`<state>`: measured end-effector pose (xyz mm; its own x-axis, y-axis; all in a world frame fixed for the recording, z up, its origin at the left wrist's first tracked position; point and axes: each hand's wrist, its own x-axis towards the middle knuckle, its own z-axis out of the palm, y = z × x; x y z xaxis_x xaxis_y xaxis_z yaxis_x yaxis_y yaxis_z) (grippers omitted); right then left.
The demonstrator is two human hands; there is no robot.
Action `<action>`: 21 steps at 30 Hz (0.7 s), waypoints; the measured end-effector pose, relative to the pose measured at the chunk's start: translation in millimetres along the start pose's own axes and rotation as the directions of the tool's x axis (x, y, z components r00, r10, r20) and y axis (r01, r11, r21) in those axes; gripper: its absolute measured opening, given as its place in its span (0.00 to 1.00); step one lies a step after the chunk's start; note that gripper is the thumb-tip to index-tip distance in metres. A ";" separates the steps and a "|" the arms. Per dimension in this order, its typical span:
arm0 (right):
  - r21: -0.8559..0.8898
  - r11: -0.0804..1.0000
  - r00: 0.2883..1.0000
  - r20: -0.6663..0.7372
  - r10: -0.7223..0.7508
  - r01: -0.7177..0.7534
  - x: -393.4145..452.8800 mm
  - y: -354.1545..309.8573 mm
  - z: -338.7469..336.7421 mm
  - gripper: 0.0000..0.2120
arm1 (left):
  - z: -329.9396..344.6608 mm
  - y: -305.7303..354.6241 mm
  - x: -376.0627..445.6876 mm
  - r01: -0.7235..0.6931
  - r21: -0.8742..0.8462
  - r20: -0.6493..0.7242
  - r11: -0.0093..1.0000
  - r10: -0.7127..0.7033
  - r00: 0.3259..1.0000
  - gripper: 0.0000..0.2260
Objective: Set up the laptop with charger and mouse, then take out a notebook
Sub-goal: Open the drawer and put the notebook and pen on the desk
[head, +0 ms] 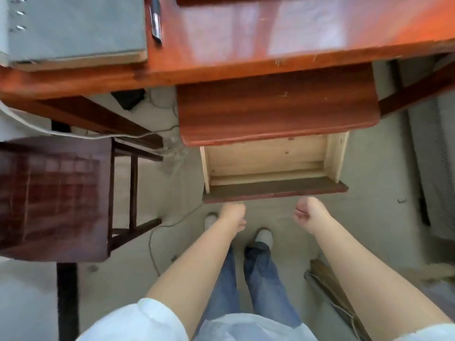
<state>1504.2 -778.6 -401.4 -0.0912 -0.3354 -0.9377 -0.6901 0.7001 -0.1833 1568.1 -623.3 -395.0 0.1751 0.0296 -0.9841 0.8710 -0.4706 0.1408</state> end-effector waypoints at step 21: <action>0.574 0.808 0.892 0.287 -0.348 0.131 -17.8 -93.3 38.2 0.28 | 1.4 96.0 -16.6 -0.205 -0.922 -0.133 0.329 0.228 0.965 0.19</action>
<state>1597.6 -813.9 -378.9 0.3649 -0.3620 -0.8578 -0.1575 0.8840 -0.4401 1648.2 -670.2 -365.4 0.4283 0.0390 -0.9028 0.6738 0.6520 0.3478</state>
